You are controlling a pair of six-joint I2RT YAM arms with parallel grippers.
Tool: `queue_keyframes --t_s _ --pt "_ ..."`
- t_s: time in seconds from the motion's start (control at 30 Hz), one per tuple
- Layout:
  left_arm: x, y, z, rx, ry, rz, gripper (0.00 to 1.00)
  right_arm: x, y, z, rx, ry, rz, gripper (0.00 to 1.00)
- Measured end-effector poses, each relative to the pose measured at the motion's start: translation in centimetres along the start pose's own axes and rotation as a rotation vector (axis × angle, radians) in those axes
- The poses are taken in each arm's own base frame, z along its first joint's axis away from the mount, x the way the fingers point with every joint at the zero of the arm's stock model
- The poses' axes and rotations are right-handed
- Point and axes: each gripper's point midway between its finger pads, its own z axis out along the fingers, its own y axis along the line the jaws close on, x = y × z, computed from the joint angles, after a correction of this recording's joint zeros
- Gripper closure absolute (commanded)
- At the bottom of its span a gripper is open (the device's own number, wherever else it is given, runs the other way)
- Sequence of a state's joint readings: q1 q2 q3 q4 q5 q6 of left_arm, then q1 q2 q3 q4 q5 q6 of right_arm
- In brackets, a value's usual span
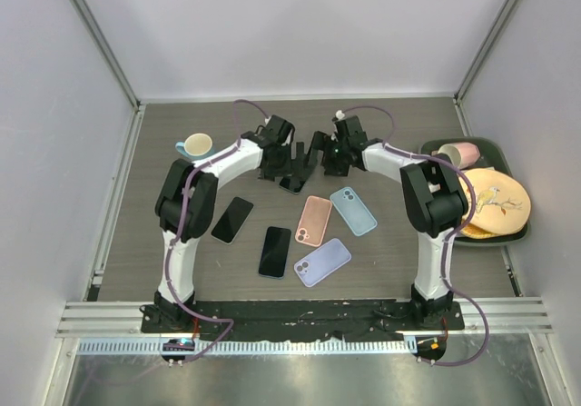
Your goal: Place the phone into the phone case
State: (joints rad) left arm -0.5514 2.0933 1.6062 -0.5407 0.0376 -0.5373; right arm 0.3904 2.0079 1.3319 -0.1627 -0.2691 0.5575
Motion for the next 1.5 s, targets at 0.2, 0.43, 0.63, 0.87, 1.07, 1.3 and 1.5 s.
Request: queue_keyframes --t_s 0.2,0.43,0.63,0.87,1.07,1.3,1.5 --pt "0.5 1.2 1.1 -0.051 0.007 0.025 0.13 -1.1 1.0 1.6 -0.043 -0.006 0.027 0.15" --pt "0.4 0.6 1.4 0.028 -0.025 0.039 0.23 -2.2 2.3 3.2 -0.109 -0.003 0.038 0.24" --pt "1.8 -2.2 0.7 0.239 -0.041 0.014 0.23 -2.3 3.9 4.4 -0.178 0.019 0.029 0.25" --pt "3.8 -5.4 -0.1 0.472 -0.019 -0.028 0.20 -1.2 5.5 4.7 -0.224 0.058 0.006 0.24" --pt "4.9 -4.3 -1.4 0.444 -0.052 -0.025 0.17 -1.2 5.3 4.3 -0.182 0.054 -0.020 0.21" --pt "2.6 -2.2 -6.3 0.328 -0.199 0.034 0.17 -4.9 3.6 0.0 -0.083 -0.057 -0.029 0.20" --pt "0.0 0.7 -5.5 0.258 -0.212 -0.002 0.18 -5.5 2.2 -5.2 -0.026 -0.149 -0.014 0.22"
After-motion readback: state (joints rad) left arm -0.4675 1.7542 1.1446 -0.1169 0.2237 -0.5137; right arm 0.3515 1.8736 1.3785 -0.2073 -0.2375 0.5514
